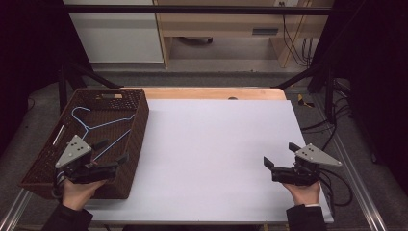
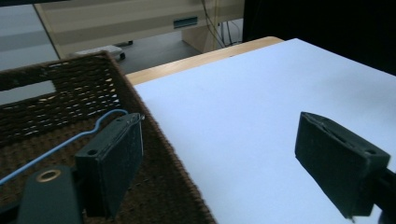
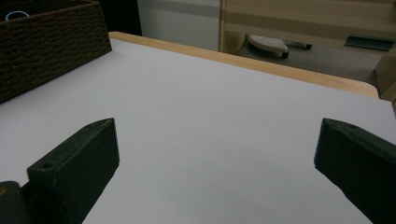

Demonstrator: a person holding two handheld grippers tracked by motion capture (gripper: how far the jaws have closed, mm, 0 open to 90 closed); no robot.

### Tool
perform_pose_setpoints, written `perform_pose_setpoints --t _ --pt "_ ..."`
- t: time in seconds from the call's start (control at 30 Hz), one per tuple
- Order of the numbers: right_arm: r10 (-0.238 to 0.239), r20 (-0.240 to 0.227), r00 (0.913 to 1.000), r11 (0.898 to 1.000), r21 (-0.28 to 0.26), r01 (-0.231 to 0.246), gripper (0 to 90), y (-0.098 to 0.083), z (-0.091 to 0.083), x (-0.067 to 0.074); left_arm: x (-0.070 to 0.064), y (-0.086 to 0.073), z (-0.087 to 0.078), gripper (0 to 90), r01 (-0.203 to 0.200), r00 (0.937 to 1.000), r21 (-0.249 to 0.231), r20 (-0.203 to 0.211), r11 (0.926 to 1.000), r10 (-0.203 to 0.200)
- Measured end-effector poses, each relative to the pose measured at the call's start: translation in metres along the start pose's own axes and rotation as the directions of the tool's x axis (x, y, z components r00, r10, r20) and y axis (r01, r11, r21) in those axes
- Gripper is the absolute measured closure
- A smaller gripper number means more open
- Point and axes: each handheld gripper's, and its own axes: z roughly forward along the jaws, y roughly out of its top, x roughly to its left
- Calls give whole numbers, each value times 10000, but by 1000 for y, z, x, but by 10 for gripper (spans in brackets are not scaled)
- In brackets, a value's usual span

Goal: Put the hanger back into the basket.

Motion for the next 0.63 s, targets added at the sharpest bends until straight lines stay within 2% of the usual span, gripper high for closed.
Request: perform_pose_setpoints --t 0.23,0.53,0.63 --pt "-93 -325 9994 9999 -121 89 5 -1 0 2 -12 -10 7 138 -106 9996 22 265 9999 106" --pt "-138 -474 9988 9998 -182 130 5 -1 1 3 -18 -18 19 127 7 9985 266 545 9996 -21" --pt "-180 -584 9981 9997 -195 169 5 -1 1 3 -19 -19 20 127 -15 9988 236 499 9997 3"
